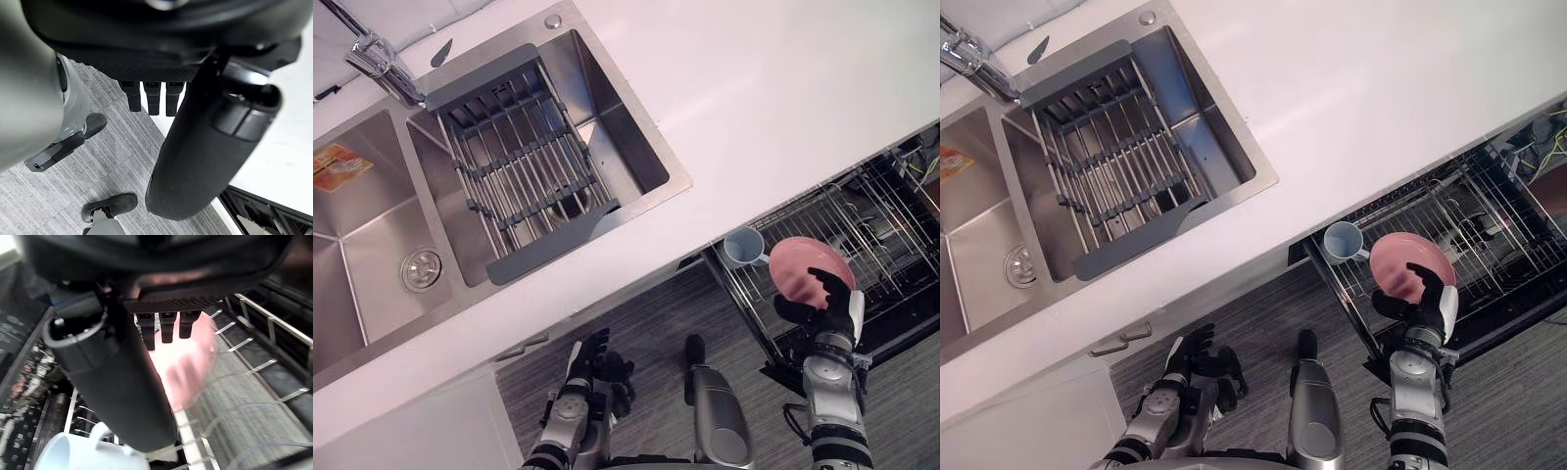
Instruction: Walk over to the sink, pick up the cup, carry it to the dishwasher, place the cup inside the dishwasher, then close the dishwasher door
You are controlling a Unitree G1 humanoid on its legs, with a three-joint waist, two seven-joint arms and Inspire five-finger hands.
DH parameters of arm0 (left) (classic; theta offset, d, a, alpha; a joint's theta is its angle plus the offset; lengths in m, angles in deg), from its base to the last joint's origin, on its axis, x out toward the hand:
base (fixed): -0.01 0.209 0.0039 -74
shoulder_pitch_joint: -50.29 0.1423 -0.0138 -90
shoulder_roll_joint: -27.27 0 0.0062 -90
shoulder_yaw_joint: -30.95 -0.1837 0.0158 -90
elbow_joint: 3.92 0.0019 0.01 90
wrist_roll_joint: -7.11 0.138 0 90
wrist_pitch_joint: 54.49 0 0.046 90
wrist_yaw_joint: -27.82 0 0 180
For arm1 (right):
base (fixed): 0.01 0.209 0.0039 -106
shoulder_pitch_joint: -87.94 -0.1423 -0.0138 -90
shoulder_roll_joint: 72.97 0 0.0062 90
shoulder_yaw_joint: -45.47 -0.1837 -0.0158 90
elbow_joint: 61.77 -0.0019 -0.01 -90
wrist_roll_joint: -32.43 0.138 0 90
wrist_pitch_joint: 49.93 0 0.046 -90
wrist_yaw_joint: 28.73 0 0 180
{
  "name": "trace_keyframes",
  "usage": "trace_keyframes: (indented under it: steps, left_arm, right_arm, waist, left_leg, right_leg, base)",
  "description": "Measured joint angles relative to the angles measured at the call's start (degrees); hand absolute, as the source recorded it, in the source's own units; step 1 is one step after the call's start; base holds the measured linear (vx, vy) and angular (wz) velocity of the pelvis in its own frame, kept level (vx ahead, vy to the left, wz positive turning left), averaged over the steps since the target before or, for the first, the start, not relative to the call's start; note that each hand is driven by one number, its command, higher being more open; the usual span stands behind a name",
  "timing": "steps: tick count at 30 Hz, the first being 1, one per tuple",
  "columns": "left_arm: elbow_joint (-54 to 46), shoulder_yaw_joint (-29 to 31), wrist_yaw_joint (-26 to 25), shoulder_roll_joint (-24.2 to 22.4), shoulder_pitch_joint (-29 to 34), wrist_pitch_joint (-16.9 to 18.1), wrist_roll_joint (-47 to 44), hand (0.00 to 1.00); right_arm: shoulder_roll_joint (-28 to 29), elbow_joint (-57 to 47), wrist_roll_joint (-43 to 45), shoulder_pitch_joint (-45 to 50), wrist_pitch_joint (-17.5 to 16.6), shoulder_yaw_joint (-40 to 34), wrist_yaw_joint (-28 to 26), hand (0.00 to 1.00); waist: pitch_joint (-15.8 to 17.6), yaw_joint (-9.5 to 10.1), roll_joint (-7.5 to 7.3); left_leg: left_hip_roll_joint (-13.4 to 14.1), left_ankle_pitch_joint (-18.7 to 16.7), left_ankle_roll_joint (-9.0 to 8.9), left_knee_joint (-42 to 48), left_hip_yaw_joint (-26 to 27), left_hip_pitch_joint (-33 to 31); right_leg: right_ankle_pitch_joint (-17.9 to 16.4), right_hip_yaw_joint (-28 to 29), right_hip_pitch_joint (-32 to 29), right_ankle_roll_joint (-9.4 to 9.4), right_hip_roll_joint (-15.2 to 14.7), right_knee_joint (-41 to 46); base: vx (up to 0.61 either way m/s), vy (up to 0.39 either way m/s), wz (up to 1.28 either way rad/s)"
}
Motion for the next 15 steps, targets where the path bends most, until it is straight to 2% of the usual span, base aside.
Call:
trace_keyframes:
  steps: [13,15]
  left_arm:
    - [-0.14,2.39,-0.17,0.07,0.2,-0.93,0.1,0.9]
    - [-0.09,3.24,-0.16,0.11,0.6,-1.2,0.15,0.9]
  right_arm:
    - [5.33,-21.1,-2.11,9.94,-0.11,0.12,2.43,0.9]
    - [7.12,-23.87,-2.1,12.54,-0.58,0.21,2.47,0.9]
  waist:
    - [-1.25,0.17,-2.12]
    - [-2.16,0.1,-3.07]
  left_leg:
    - [0.85,-0.89,-0.09,1.29,-0.33,0.2]
    - [0.98,-1.02,-0.15,1.27,-0.51,0.69]
  right_leg:
    - [-0.05,-0.57,1.39,-0.08,0.49,-0.96]
    - [-0.2,-1.05,2.23,-0.22,0.57,-1.34]
  base:
    - [0.0,-0.001,0.01]
    - [0.03,-0.01,0.04]
